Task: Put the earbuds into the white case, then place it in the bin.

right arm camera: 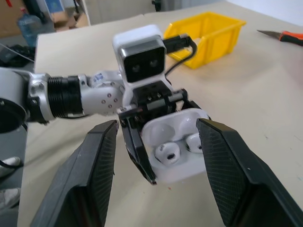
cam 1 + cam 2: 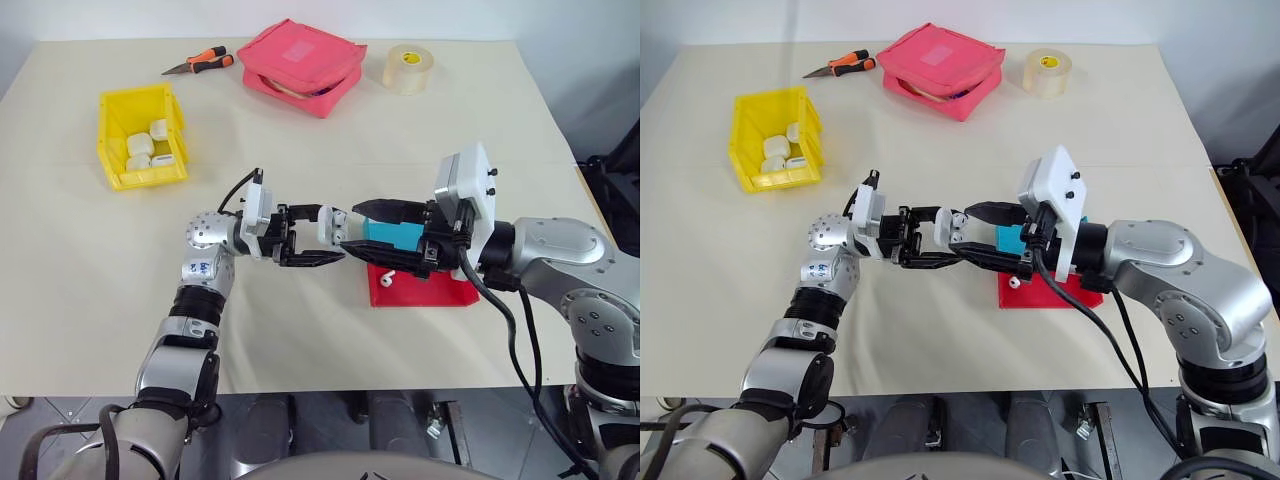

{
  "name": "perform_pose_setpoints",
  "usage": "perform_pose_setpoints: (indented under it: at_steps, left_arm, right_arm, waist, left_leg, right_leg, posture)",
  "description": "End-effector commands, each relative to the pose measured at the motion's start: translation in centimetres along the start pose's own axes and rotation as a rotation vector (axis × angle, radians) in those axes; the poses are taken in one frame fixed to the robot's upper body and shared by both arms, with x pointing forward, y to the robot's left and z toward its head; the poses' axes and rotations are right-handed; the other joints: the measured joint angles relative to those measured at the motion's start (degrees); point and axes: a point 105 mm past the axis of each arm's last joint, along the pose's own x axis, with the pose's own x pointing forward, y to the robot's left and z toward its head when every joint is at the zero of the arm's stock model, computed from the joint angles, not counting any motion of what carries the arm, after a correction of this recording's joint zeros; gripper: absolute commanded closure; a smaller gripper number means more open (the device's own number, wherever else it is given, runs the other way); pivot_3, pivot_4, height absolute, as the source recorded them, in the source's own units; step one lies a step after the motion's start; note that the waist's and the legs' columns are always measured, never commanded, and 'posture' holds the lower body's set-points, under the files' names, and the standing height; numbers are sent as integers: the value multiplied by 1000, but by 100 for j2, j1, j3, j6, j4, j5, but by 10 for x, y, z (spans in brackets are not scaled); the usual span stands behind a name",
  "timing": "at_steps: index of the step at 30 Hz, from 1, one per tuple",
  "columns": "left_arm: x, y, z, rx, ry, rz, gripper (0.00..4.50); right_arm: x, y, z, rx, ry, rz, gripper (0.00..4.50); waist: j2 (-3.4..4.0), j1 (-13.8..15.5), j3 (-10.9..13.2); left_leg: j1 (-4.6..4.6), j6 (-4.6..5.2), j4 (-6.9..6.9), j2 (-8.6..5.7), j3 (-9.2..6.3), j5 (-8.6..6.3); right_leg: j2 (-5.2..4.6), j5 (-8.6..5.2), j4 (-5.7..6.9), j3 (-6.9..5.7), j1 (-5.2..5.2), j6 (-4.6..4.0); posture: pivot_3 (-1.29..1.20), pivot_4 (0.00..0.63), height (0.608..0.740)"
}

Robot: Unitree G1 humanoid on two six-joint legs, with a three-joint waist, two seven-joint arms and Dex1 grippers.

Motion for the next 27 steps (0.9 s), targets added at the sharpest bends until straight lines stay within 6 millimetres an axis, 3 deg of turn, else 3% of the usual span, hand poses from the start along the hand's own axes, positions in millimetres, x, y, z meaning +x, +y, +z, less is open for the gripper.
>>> perform_pose_setpoints:
  at_steps: [1,4,9,14,20,27]
  left_arm:
    - [2,8,3,42,73,0,1707]
    - [5,15,1,64,149,19,1707]
    - [11,18,-3,126,301,-53,1707]
    - [18,25,3,160,331,-67,1707]
    - [23,30,10,177,336,-75,1707]
    - [18,27,17,182,320,-83,1707]
  right_arm:
    - [-12,-13,1,-21,74,-128,1914]
    - [-17,-21,1,-11,110,-197,2664]
    - [3,-12,18,-68,123,-158,4408]
    - [27,-4,29,-118,107,-96,4488]
    - [48,0,8,-135,207,-41,4488]
    - [46,-14,-1,-153,257,-86,4488]
  waist:
    - [0,-4,0]
    - [0,-5,0]
    - [1,-18,0]
    - [1,-20,0]
    - [1,-12,0]
    - [1,-22,0]
  left_leg:
    - [0,0,0,0,0,0]
    - [-1,1,0,1,1,0]
    - [-1,0,-1,4,1,-1]
    - [-4,1,-2,5,1,-1]
    - [-8,8,-1,-2,3,-4]
    - [-8,11,-1,0,9,-6]
  right_leg:
    - [-1,0,0,0,0,0]
    - [-2,0,-1,0,-1,0]
    - [-1,1,0,-1,-4,-2]
    - [1,0,-1,-4,-5,-3]
    - [-5,1,-3,-15,-4,-2]
    - [-5,1,-5,-27,-5,-2]
  posture:
    - [0,150,740]
    - [0,150,740]
    - [0,150,740]
    - [0,150,740]
    - [0,150,740]
    - [0,150,740]
